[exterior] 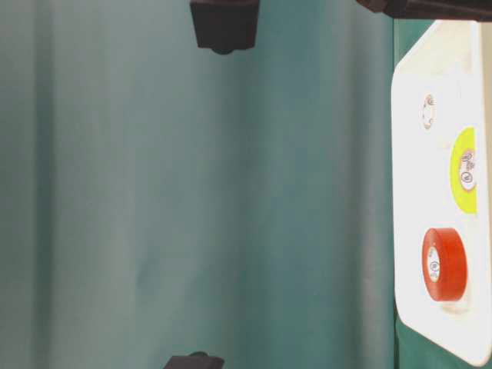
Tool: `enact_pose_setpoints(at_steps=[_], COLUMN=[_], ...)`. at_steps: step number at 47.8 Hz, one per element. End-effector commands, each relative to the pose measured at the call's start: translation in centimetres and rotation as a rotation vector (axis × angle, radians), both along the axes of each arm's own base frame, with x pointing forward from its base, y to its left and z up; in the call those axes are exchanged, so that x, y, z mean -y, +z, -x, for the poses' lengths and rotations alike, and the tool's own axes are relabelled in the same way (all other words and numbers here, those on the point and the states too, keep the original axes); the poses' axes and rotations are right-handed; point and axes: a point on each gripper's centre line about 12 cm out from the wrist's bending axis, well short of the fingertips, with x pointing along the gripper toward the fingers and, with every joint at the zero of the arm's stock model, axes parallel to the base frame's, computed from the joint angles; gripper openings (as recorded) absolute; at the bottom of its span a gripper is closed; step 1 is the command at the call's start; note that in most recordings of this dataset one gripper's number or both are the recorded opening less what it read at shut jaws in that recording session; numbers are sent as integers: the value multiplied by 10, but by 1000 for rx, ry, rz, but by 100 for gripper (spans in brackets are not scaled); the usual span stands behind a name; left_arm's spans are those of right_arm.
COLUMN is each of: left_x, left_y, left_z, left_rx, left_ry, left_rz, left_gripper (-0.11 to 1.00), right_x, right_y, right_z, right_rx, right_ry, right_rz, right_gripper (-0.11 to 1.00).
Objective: Put the tape alternately from left to right into the white case.
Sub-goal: 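Move the left gripper over the black tape roll and lower into its hole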
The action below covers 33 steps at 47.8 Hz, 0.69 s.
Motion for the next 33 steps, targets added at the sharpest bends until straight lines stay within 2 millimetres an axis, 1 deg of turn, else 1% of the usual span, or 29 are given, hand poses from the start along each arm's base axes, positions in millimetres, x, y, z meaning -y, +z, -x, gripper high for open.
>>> enact_pose_setpoints(at_steps=[1,11,20,28,33], left_x=[7,18,29,30,29], left_y=[11,10,3,2,6], left_z=[-5,-3,-2,-4,-10], left_rx=[33,21,-7,-5,17], left_ry=[-1,12,13,0,-1], left_rz=[21,61,82,71,71], left_gripper=[68,68,68,68,68], right_x=[-3,-3,-3,-3,-3], right_y=[13,13,14,14,15], right_z=[-5,-5,-6,-6,-7], right_rx=[44,45,49,50,52], right_ry=[6,5,8,6,6], right_rz=[-12,-12,-14,-14,-15], right_gripper=[79,79,79,79,79])
